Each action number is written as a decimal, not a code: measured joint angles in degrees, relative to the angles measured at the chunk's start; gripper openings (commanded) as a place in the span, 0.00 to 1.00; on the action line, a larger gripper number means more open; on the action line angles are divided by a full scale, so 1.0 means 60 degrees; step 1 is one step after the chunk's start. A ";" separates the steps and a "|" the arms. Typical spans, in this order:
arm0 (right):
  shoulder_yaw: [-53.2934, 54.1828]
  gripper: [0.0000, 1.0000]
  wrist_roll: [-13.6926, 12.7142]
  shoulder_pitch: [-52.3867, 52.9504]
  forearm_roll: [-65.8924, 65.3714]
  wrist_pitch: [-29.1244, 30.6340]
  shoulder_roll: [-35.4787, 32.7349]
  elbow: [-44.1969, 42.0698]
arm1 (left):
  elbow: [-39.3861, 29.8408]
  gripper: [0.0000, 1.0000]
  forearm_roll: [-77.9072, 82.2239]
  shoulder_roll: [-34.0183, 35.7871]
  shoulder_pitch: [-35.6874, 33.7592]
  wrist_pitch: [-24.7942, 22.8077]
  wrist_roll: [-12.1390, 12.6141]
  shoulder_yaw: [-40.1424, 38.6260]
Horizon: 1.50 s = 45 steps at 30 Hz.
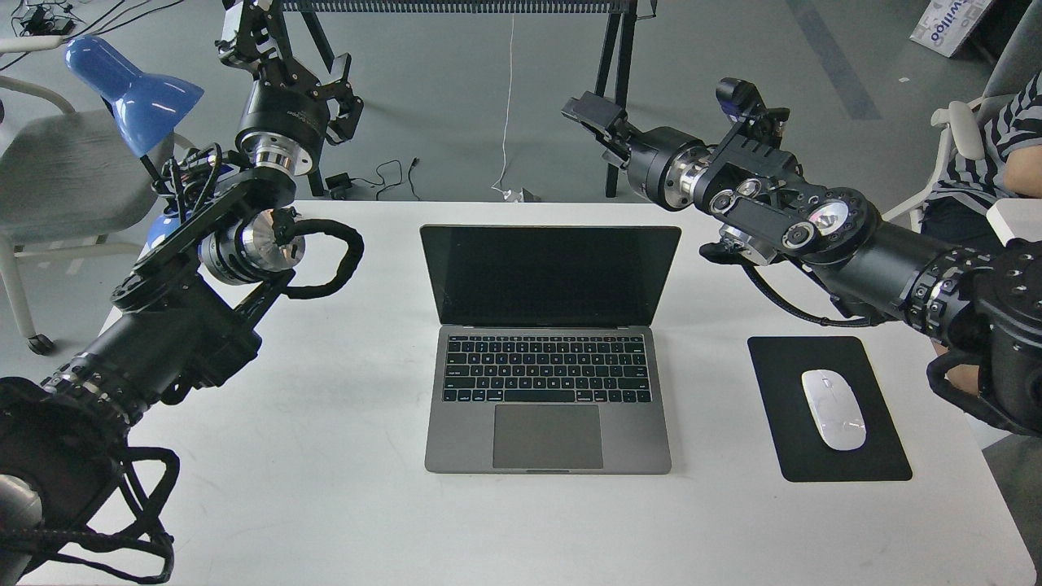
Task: Close notebook with right arm
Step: 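Reach the right gripper forward toward the top of the laptop screen, then push the laptop screen down toward the keyboard with the right gripper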
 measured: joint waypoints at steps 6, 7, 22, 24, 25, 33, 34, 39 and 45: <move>-0.0038 1.00 0.0000 -0.0020 0.0016 0.0176 0.0017 0.0369 | 0.0001 1.00 0.0000 0.0000 0.0000 0.0000 0.0000 0.0000; -0.0042 1.00 0.0001 -0.0016 0.0016 0.0227 0.0017 0.0485 | 0.0001 1.00 0.0000 0.0000 0.0000 0.0000 0.0000 0.0000; -0.0112 1.00 -0.0009 -0.0045 0.0034 0.0336 -0.0360 0.1698 | 0.0003 1.00 0.0000 0.0000 0.0000 0.0001 0.0000 0.0000; -0.0119 1.00 -0.0013 -0.0045 0.0041 0.0336 -0.0556 0.2002 | 0.0003 1.00 0.0000 0.0000 0.0000 0.0000 0.0000 0.0000; -0.0122 1.00 -0.0014 -0.0045 0.0044 0.0336 -0.0675 0.2181 | 0.0003 1.00 0.0000 0.0000 0.0000 0.0001 0.0000 0.0000; -0.0122 1.00 -0.0019 -0.0026 0.0046 0.0336 -0.1799 0.3946 | 0.0006 1.00 0.0003 0.0000 0.0000 0.0000 0.0000 0.0000; -0.0122 1.00 -0.0024 -0.0027 0.0048 0.0335 -0.1942 0.4161 | 0.0006 1.00 0.0004 0.0000 0.0000 0.0001 0.0000 0.0000; -0.0149 1.00 -0.0027 -0.0109 0.0067 0.0323 -0.2451 0.5034 | 0.0006 1.00 0.0004 0.0000 0.0000 0.0000 0.0000 0.0000; -0.0168 1.00 -0.0028 -0.0302 0.0076 0.0298 -0.2830 0.5748 | 0.0006 1.00 0.0004 0.0000 0.0000 0.0001 0.0000 0.0000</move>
